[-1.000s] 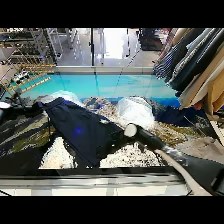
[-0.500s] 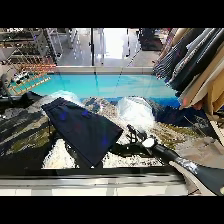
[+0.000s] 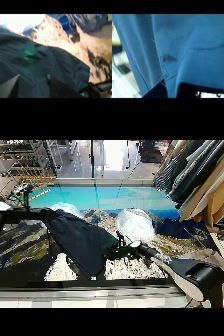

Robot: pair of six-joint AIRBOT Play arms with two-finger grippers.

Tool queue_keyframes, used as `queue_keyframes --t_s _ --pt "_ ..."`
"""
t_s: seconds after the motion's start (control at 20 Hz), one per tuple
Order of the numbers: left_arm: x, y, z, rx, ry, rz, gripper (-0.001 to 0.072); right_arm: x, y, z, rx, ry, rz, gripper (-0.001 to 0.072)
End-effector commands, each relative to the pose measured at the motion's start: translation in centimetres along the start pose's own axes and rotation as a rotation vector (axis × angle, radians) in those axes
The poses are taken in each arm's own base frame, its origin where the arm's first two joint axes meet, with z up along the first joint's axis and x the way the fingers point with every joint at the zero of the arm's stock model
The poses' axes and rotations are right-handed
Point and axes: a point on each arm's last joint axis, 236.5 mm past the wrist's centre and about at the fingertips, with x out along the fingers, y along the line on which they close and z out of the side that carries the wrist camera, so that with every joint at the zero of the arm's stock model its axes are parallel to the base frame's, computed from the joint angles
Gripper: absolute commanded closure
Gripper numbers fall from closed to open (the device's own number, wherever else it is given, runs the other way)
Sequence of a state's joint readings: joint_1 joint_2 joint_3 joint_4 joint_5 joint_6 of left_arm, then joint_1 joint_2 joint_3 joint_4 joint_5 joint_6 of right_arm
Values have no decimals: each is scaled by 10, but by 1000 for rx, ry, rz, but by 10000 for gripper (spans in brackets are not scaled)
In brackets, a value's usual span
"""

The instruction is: Fold the clothes and pants, and hang the long-sleeved shirts on hangers.

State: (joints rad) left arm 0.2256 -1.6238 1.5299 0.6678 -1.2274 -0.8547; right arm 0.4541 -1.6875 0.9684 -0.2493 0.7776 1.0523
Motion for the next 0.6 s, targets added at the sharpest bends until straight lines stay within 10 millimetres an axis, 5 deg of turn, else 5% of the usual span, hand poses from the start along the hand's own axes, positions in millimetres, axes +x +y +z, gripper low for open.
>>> queue_keyframes --t_s 0.0,0.05,0.15,0.25,0.4,0.55 --pt "36 -24 -24 54 115 -45 576 -45 -49 6 -92 68 -261 700" --pt "51 -34 -33 61 152 -72 671 -90 -80 16 -123 49 -440 700" --pt "83 -56 -54 41 234 -120 699 -183 -119 28 -186 28 -707 700" --pt "121 -78 -83 25 333 -153 700 -248 -120 23 -144 -3 -750 701" --pt "180 -83 -129 -23 446 -96 700 -269 -65 37 -159 -128 -627 702" --pt "200 -88 -152 -40 502 -95 700 -254 41 88 -344 -338 -448 702"
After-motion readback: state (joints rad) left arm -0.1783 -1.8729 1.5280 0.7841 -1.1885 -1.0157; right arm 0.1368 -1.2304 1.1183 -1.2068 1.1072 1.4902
